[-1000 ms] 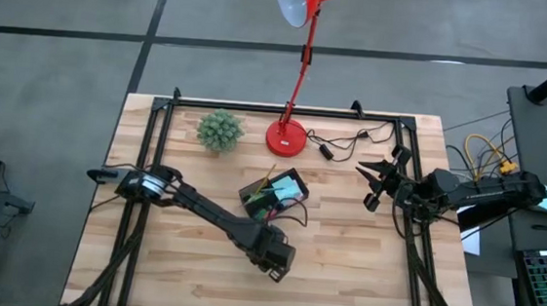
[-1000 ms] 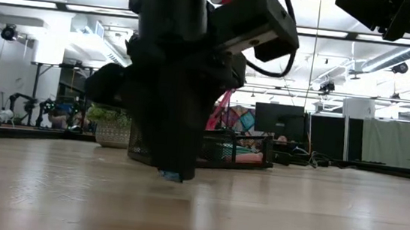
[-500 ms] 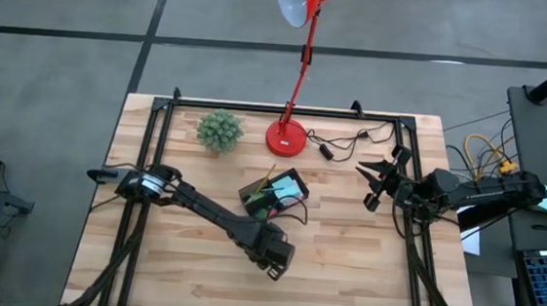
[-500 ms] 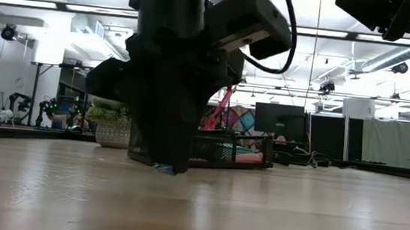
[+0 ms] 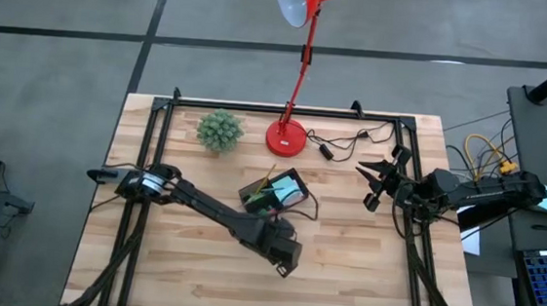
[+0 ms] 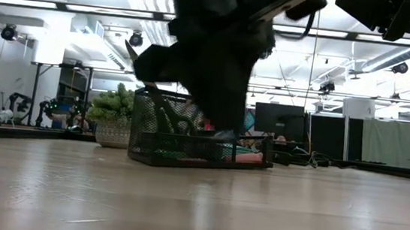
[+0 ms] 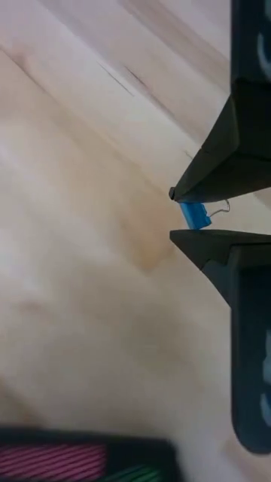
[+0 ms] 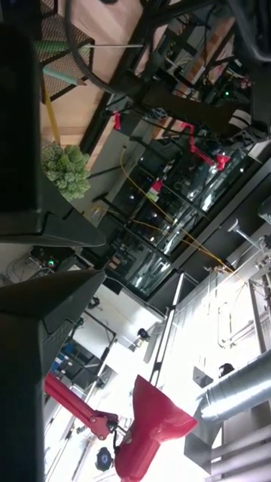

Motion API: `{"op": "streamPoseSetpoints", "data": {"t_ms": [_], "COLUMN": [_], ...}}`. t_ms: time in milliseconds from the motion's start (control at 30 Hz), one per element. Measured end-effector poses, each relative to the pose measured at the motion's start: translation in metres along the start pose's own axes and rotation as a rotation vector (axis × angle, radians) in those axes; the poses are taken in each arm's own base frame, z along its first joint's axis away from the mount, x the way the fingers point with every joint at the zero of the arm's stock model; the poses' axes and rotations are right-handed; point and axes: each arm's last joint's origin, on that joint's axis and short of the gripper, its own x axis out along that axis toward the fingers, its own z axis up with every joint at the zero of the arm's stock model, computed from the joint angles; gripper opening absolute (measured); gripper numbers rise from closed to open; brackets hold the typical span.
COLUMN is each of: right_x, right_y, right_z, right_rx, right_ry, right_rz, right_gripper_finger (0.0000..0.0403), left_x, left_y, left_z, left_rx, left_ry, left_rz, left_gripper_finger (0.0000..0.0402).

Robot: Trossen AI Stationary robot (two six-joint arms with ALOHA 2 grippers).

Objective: Pick and place office supplies into organizer
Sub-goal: Put the blue binder clip into the black desk organizer

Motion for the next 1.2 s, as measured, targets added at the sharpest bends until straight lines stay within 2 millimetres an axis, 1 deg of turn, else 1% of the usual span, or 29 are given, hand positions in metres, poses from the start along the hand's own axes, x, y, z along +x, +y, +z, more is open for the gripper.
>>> {"op": "streamPoseSetpoints", "data": {"t_ms": [167,367,733,900,1067,1200], "right_x": [0.0,0.0,0.0,0.0,0.0,0.0], "right_y": [0.0,0.0,0.0,0.0,0.0,0.0], "right_z": [0.0,0.0,0.0,0.0,0.0,0.0], "right_rx": [0.0,0.0,0.0,0.0,0.0,0.0], "right_ry": [0.0,0.0,0.0,0.0,0.0,0.0], "right_rz": [0.0,0.0,0.0,0.0,0.0,0.0], "right_gripper_finger": [0.0052,0.0052,0.0052,0.0052,0.0052,0.0052], "left_x": [-0.012,-0.019,-0.021,-0.021,-0.019,-0.021], "left_y": [-0.006,-0.003,0.021,0.023,0.026,0.03], "left_z": [0.01,0.019,0.025,0.026,0.026,0.024], "left_rx": [0.073,0.146,0.235,0.307,0.403,0.433], "left_ry": [-0.116,-0.223,-0.205,-0.226,-0.209,-0.196], "left_rz": [0.021,0.102,0.338,0.384,0.417,0.473], "left_gripper_finger": [0.0049,0.0049,0.0049,0.0049,0.0049,0.0049]}}
